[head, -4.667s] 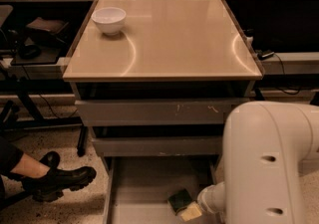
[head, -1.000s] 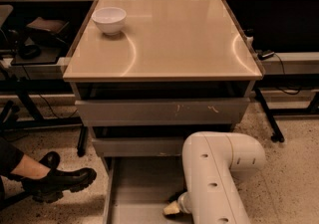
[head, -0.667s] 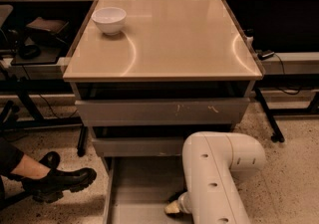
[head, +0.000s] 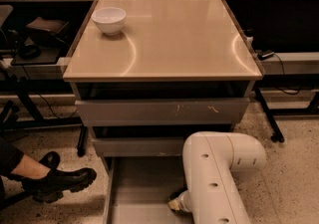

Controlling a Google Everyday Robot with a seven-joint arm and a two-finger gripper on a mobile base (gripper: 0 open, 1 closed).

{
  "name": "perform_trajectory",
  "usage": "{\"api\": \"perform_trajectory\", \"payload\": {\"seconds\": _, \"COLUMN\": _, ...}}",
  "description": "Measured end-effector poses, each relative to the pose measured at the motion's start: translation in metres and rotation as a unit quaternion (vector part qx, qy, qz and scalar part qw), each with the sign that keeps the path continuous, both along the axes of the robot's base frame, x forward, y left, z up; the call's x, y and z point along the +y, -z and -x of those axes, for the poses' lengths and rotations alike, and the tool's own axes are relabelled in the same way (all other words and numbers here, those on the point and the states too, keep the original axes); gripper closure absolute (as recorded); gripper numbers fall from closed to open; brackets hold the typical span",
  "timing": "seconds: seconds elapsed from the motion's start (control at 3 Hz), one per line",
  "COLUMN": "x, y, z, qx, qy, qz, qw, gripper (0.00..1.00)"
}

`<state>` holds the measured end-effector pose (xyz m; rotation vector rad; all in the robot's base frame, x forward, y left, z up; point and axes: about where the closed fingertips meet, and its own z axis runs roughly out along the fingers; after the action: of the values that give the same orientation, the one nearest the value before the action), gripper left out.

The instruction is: Pick sponge from bottom drawer and place on counter

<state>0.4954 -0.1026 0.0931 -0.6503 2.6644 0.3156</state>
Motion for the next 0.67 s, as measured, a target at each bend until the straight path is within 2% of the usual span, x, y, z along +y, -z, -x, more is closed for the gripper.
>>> {"api": "perform_trajectory", "payload": {"seconds": 0.33, "x": 0.000, "y": -0.006, "z": 0.000, "qx": 0.000, "qy": 0.000, "qz": 0.000, "qw": 1.0000, "gripper": 0.76}}
{"api": "perform_trajectory", "payload": {"seconds": 0.67, "x": 0.005, "y": -0.051, "z": 0.004, "qx": -0.025, "qy": -0.026, "qz": -0.024, "qw": 0.9990, "gripper": 0.98}}
